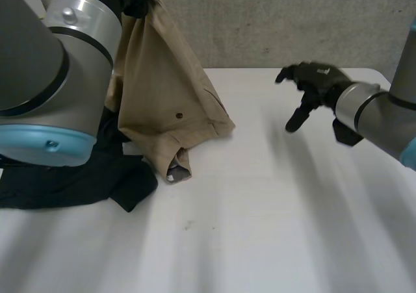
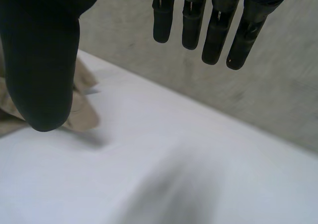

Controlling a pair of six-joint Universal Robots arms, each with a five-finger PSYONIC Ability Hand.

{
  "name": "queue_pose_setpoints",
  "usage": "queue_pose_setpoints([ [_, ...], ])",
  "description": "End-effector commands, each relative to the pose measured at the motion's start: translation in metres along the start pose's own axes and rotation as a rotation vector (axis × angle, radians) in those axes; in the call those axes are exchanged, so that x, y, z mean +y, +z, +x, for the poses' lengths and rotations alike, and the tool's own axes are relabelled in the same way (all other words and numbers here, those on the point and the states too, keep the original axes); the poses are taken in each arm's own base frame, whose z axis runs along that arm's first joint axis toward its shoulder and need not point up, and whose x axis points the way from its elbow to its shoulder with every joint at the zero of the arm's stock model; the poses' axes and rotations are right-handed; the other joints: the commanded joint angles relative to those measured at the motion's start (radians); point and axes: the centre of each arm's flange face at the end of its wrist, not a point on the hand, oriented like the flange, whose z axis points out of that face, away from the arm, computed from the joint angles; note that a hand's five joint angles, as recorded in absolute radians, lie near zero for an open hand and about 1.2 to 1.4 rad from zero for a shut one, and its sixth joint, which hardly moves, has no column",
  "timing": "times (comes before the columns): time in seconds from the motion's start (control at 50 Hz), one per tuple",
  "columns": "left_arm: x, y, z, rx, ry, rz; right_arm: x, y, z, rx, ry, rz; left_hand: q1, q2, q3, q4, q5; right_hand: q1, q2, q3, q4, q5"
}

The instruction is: Fold the laundry.

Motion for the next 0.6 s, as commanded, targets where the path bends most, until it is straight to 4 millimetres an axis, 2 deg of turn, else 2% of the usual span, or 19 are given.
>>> queue_pose_setpoints([
  [0.02, -0.017, -0.017, 0.01, 0.04, 0.037, 0.021, 0.034, 0.004, -0.012, -0.066, 0.268, -0.1, 0.294, 0.199, 0.203, 0.196, 0.24, 0.007, -0.076, -0.061, -0.029, -0.021],
  [0.1, -0.02, -0.022, 0.018, 0.06, 0.05, 0.023, 0.054, 0.012, -0.027, -0.098, 0.356, -0.103, 0.294, 0.199, 0.203, 0.196, 0.24, 0.007, -0.076, -0.061, -0.029, -0.021],
  [0.14, -0.02, -0.023, 0.019, 0.061, 0.055, 0.022, 0.066, 0.016, -0.044, -0.132, 0.394, -0.106, 0.294, 0.199, 0.203, 0.196, 0.24, 0.007, -0.076, -0.061, -0.029, -0.021],
  [0.2, -0.021, -0.024, 0.021, 0.064, 0.056, 0.026, 0.082, 0.02, -0.058, -0.155, 0.436, -0.135, 0.294, 0.199, 0.203, 0.196, 0.24, 0.007, -0.076, -0.061, -0.029, -0.021],
  [0.22, -0.021, -0.023, 0.021, 0.063, 0.056, 0.026, 0.093, 0.021, -0.067, -0.169, 0.467, -0.165, 0.294, 0.199, 0.203, 0.196, 0.24, 0.01, -0.073, -0.058, -0.026, -0.018],
  [0.32, -0.019, -0.022, 0.021, 0.064, 0.057, 0.023, 0.111, 0.019, -0.09, -0.209, 0.546, -0.233, 0.294, 0.199, 0.203, 0.196, 0.24, 0.019, -0.064, -0.049, -0.017, -0.009],
  [0.4, -0.018, -0.022, 0.022, 0.068, 0.063, 0.018, 0.112, 0.018, -0.09, -0.193, 0.554, -0.232, 0.294, 0.199, 0.203, 0.196, 0.24, 0.034, -0.05, -0.034, -0.002, 0.006],
  [0.48, -0.012, -0.021, 0.025, 0.072, 0.087, 0.003, 0.109, 0.016, -0.079, -0.139, 0.549, -0.213, 0.294, 0.199, 0.203, 0.196, 0.24, 0.043, -0.041, -0.026, 0.006, 0.015],
  [0.56, -0.011, -0.022, 0.025, 0.074, 0.096, -0.005, 0.094, -0.002, -0.064, -0.094, 0.515, -0.176, 0.294, 0.199, 0.203, 0.196, 0.24, 0.043, -0.041, -0.026, 0.006, 0.015],
  [0.6, -0.012, -0.022, 0.024, 0.075, 0.095, -0.003, 0.095, -0.012, -0.057, -0.085, 0.468, -0.182, 0.294, 0.199, 0.203, 0.196, 0.24, 0.043, -0.041, -0.026, 0.006, 0.015],
])
